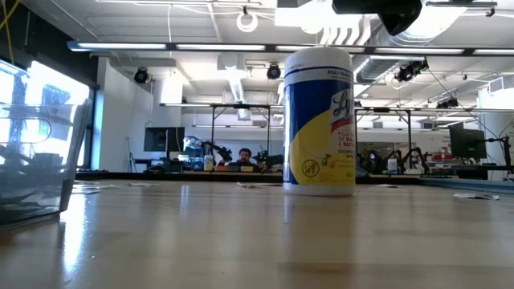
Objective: Pick & Place First Aid Supplies
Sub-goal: Put the alcohol pad into the white bin
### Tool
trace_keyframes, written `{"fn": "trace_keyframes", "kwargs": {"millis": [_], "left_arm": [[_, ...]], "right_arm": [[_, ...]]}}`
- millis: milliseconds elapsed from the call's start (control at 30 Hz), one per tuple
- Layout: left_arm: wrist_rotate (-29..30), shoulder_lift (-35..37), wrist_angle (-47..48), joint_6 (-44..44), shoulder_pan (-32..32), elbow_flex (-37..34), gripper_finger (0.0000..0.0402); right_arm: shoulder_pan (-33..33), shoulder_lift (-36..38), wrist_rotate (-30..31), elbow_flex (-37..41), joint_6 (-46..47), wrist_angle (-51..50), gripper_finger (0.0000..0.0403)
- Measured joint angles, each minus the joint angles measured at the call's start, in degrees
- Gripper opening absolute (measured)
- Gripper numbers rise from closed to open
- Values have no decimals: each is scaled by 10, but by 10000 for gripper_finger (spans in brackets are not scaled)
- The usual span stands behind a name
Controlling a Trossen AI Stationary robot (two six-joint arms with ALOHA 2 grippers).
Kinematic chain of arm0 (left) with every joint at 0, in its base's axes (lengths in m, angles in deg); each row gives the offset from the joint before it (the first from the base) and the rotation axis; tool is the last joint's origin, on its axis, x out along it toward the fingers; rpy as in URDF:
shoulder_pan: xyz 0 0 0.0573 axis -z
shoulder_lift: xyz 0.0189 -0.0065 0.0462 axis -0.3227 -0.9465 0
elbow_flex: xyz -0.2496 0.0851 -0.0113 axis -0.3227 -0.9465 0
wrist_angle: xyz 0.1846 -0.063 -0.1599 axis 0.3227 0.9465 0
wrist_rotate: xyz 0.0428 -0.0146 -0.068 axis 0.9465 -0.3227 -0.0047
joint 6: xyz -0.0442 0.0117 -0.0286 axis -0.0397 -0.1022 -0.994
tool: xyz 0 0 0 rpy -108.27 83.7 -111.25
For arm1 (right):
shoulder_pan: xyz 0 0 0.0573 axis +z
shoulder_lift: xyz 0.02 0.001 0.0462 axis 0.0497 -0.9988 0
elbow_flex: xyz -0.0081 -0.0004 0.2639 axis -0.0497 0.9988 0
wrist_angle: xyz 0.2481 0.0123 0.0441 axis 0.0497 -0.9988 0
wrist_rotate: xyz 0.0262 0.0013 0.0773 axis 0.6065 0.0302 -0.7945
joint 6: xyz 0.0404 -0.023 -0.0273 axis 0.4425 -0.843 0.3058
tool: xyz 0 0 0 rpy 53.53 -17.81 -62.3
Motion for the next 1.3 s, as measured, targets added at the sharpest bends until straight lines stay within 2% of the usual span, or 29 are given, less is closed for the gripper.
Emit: {"fn": "trace_keyframes", "kwargs": {"millis": [200, 333, 433, 533, 600, 767, 1000, 1100, 1200, 1300], "left_arm": [[-23, -1, -25, -10, 0, -9, 60], [-96, -1, -50, -11, 0, -9, 60], [-151, -1, -60, -8, 0, -7, 60], [-140, 0, -58, 30, 0, 17, 60], [-84, 3, -55, 74, 0, 35, 60], [119, 6, -54, 215, 0, 88, 60], [409, 7, -79, 468, -1, 140, 60], [522, 6, -108, 541, -1, 144, 60], [604, 6, -150, 608, -7, 145, 60], [645, 6, -190, 650, -26, 145, 60]], "right_arm": [[0, 0, -3, 0, -2, -3, 3], [0, 0, 10, 0, -3, -11, 6], [0, 0, 18, 0, -4, -50, 14], [0, 0, 36, 0, 28, -127, 26], [-1, 0, 40, 0, 85, -190, 37], [-1, 0, 20, 0, 241, -335, 66], [-1, 0, -114, 0, 461, -528, 80], [-3, 0, -109, 1, 561, -604, 80], [-17, 0, -97, 14, 654, -646, 81], [-41, 0, -140, 54, 682, -621, 81]]}}
